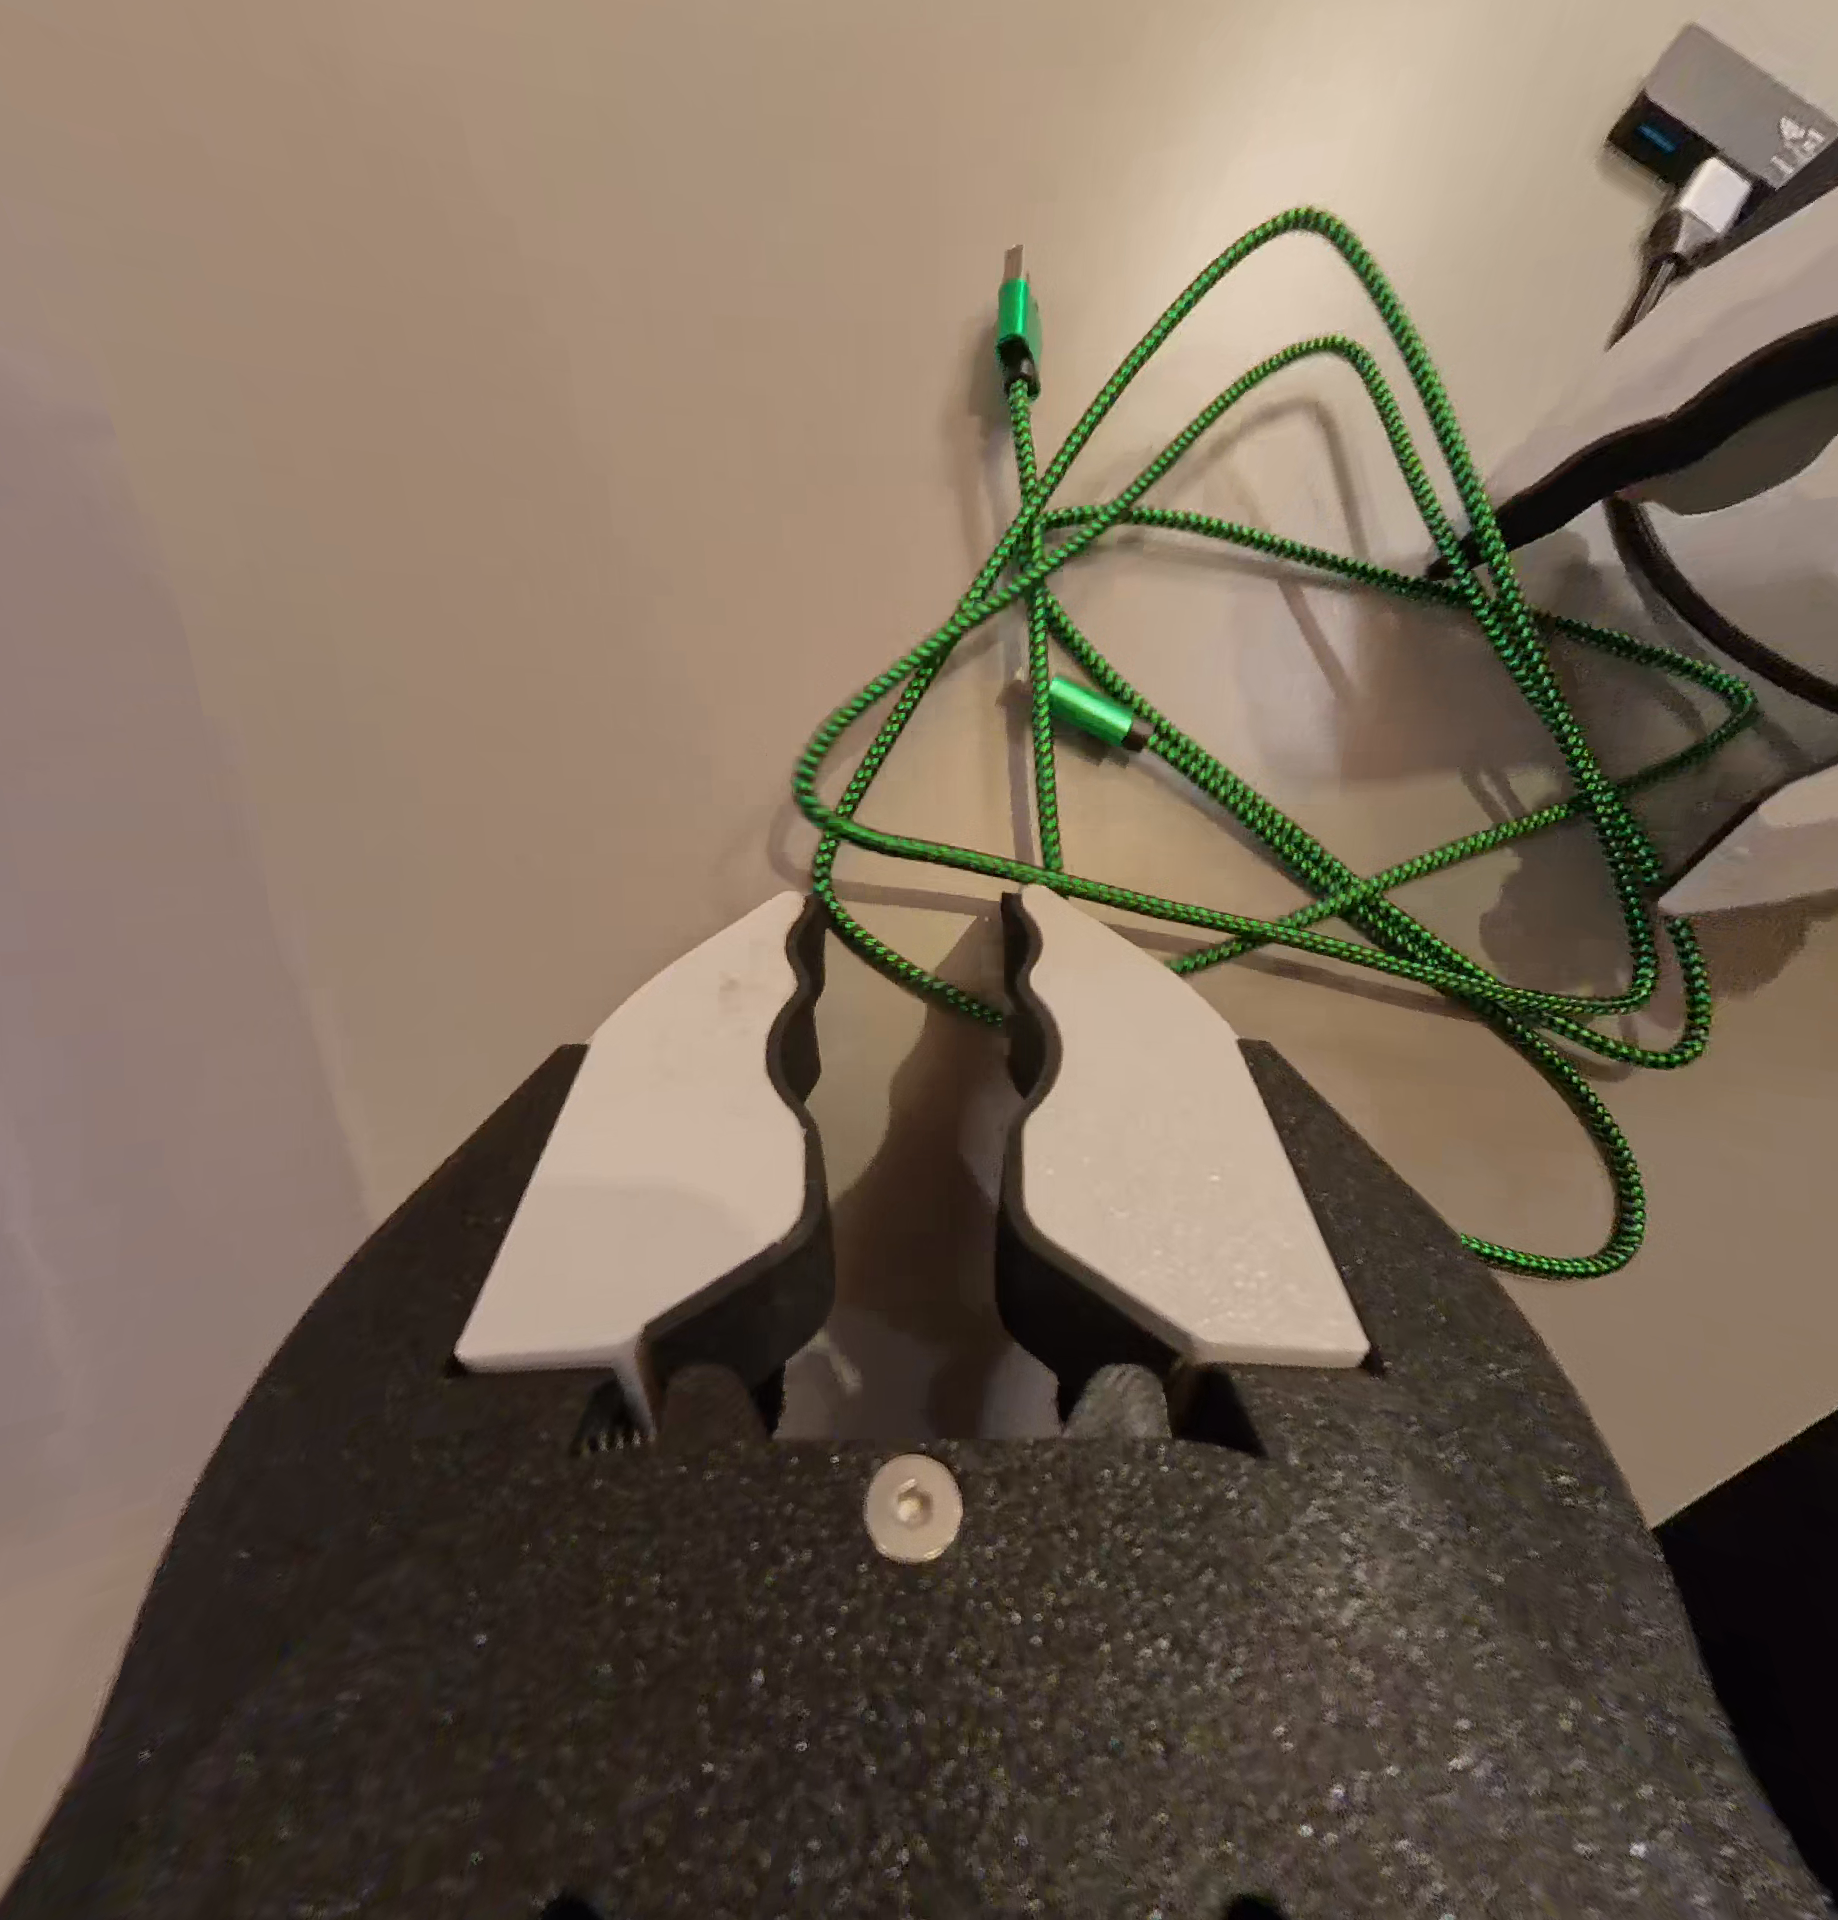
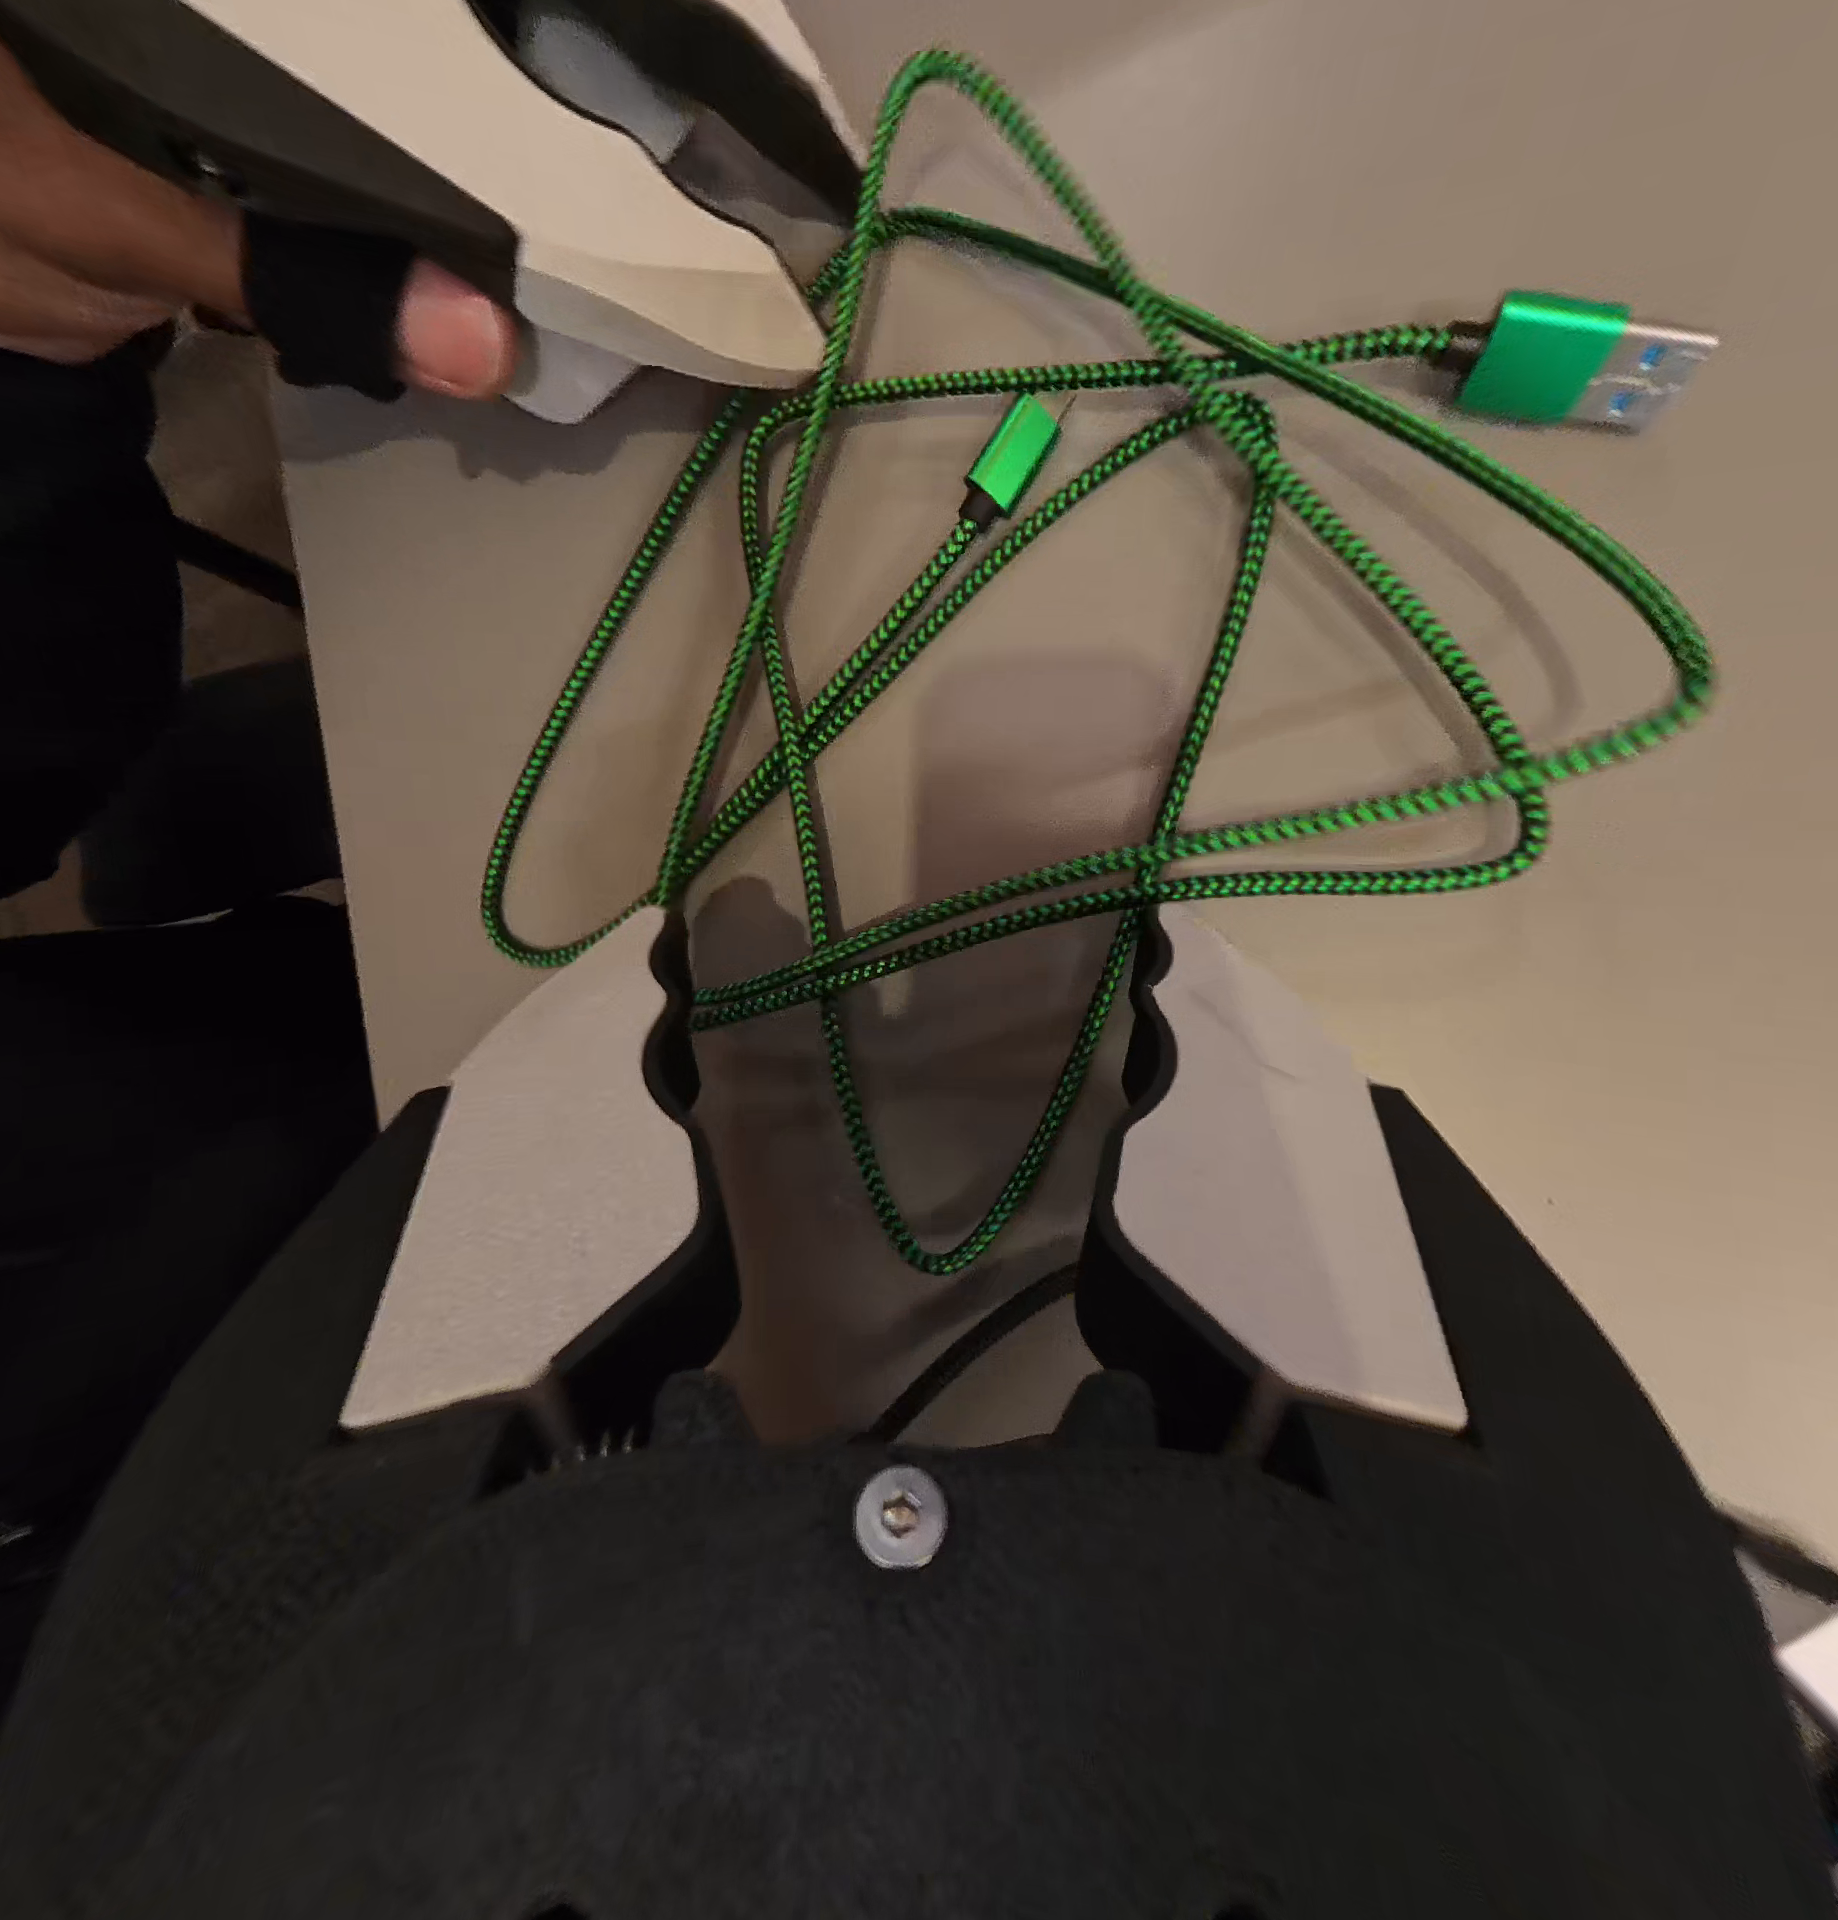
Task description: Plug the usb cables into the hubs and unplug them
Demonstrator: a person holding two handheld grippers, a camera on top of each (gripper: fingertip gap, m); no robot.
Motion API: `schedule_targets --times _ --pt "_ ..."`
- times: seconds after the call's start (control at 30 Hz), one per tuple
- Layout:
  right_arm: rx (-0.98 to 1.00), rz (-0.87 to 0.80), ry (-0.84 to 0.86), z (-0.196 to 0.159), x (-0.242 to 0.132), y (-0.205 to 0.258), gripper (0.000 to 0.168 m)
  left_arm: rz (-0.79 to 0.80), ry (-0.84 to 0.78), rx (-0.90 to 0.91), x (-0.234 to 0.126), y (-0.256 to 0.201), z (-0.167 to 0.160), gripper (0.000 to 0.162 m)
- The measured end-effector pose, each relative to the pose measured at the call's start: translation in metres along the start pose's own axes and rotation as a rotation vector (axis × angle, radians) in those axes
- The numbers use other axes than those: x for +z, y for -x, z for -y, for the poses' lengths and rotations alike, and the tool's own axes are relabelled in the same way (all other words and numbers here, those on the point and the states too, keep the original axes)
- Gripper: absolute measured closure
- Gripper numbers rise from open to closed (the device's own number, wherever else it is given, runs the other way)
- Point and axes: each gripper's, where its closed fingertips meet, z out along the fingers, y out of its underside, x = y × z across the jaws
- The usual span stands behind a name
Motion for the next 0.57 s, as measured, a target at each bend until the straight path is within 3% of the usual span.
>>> schedule_targets --times 0.3,0.47,0.57 --pt "0.097 -0.056 -0.057 -0.005 -0.008 -0.012 0.084 -0.148 0.11 0.037 -0.026 -0.036 -0.034 0.129" --pt "0.068 -0.059 -0.039 -0.003 -0.003 -0.004 0.084 -0.113 0.079 0.049 -0.046 -0.038 -0.032 0.13" --pt "0.08 -0.075 -0.044 -0.001 -0.003 -0.009 0.086 -0.094 0.168 0.055 -0.048 -0.029 -0.051 0.132"
